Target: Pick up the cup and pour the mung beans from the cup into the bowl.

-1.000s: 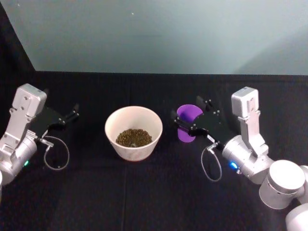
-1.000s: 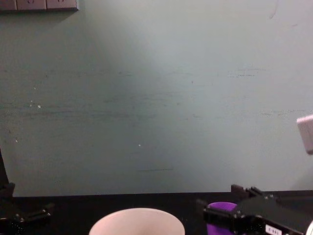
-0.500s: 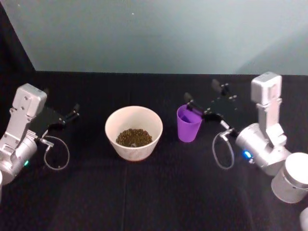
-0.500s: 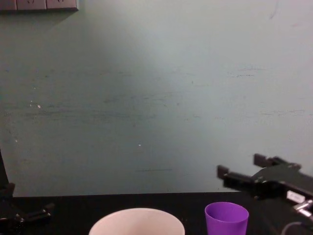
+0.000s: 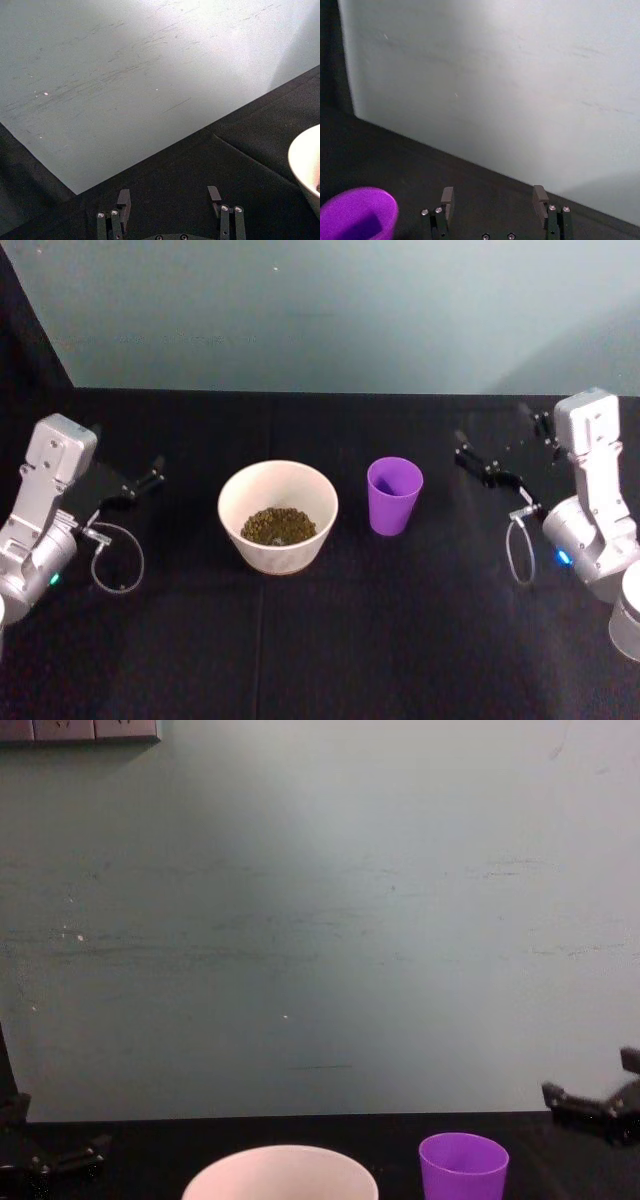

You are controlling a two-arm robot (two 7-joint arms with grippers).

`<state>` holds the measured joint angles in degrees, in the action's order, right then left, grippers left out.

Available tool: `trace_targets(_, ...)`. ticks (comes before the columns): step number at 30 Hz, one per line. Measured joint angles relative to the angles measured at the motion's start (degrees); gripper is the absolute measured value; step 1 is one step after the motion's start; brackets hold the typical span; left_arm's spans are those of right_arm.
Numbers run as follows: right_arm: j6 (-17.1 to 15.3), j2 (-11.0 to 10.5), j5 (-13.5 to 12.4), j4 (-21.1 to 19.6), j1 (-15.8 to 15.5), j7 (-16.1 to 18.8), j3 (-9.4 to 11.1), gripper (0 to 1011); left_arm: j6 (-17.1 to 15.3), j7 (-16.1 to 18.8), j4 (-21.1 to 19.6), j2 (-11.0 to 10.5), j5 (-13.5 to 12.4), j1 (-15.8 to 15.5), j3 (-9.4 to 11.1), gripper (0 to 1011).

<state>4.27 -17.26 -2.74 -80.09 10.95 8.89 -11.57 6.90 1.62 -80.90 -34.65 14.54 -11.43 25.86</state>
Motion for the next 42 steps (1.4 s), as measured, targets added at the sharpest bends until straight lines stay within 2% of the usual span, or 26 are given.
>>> trace_targets(2,0.00,0.56,1.63,1.38,-0.07,-1.47,-0.07,1004,0.00,0.00,0.00,0.00,0.00,0.00,0.00,1000)
trace_targets(5,0.45,1.37,2.62,2.78,-0.25,-2.63,0.23,1004,0.00,0.00,0.00,0.00,0.00,0.00,0.00,1000)
trace_targets(12,0.86,2.63,3.39,4.32,-0.42,-2.77,0.76,1004,0.00,0.00,0.00,0.00,0.00,0.00,0.00,1000)
trace_targets(42,0.90,2.47,3.19,4.17,-0.36,-2.53,0.64,1004,0.00,0.00,0.00,0.00,0.00,0.00,0.00,1000)
